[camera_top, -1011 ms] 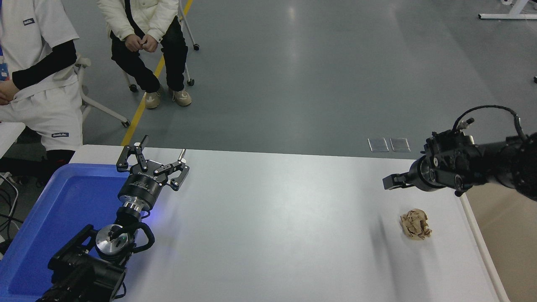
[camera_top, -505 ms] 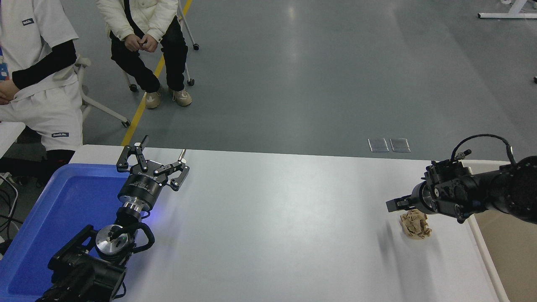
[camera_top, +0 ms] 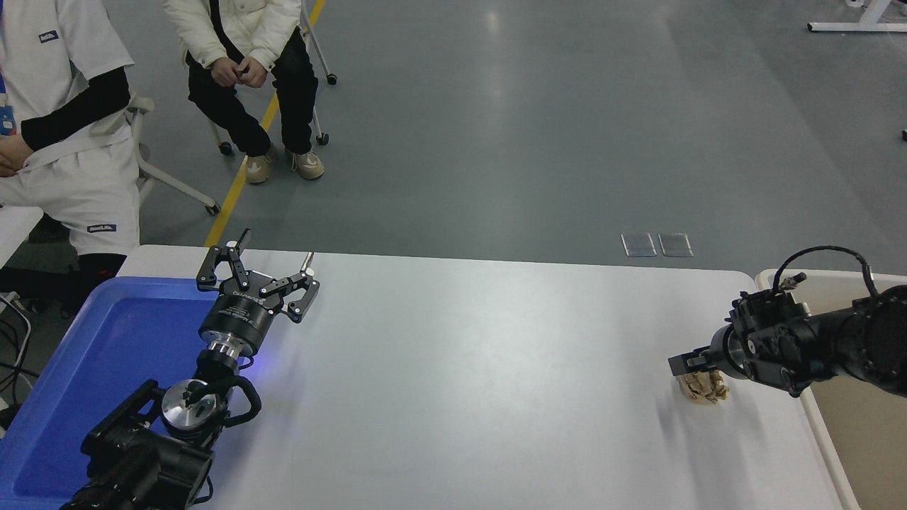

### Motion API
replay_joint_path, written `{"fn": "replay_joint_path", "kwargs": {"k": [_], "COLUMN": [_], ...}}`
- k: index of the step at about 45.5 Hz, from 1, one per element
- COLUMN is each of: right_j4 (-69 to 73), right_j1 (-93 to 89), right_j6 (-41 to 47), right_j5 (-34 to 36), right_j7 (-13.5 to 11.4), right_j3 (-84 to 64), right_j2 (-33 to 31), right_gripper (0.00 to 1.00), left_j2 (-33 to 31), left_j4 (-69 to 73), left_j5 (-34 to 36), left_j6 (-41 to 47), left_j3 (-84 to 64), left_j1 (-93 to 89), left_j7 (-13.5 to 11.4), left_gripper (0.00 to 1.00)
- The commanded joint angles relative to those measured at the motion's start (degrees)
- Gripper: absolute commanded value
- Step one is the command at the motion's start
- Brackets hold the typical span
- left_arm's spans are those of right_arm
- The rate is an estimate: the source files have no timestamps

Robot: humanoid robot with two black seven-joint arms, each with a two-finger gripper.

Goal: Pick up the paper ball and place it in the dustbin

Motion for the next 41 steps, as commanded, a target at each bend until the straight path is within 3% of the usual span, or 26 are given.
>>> {"fn": "replay_joint_path", "kwargs": {"k": [1,14,16,22,29,41], "right_j4": [0.15,0.15,0.15,0.58,0.76,3.04], "right_j1": [-0.92,-3.21,-3.3,-3.56,-3.65,-0.23], "right_j6": [-0.75,-4.96,-5.14,-4.88,-4.53,-4.44], "right_j5": [-0.13,-1.36,-2.5,-4.71,-4.71,-4.71], "right_j7": [0.16,0.42,0.42,0.33,0.42,0.86], "right_j3": [0.47,0.47,0.47,0.47,0.47,0.03], "right_j2": [0.26,0.35,0.35,0.44,0.35,-2.1], "right_gripper": [0.99,0.94,0.83,0.36,0.01,0.0], "left_j2": [0.0,0.0,0.0,0.0,0.0,0.0], "left_j4": [0.0,0.0,0.0,0.0,0.0,0.0], "left_j5": [0.0,0.0,0.0,0.0,0.0,0.0], "left_j6": [0.06,0.06,0.06,0.06,0.06,0.06], "left_j3": [0.0,0.0,0.0,0.0,0.0,0.0], "left_j1": [0.0,0.0,0.0,0.0,0.0,0.0], "left_j7": [0.0,0.0,0.0,0.0,0.0,0.0], "left_gripper": [0.99,0.99,0.99,0.99,0.99,0.99]}}
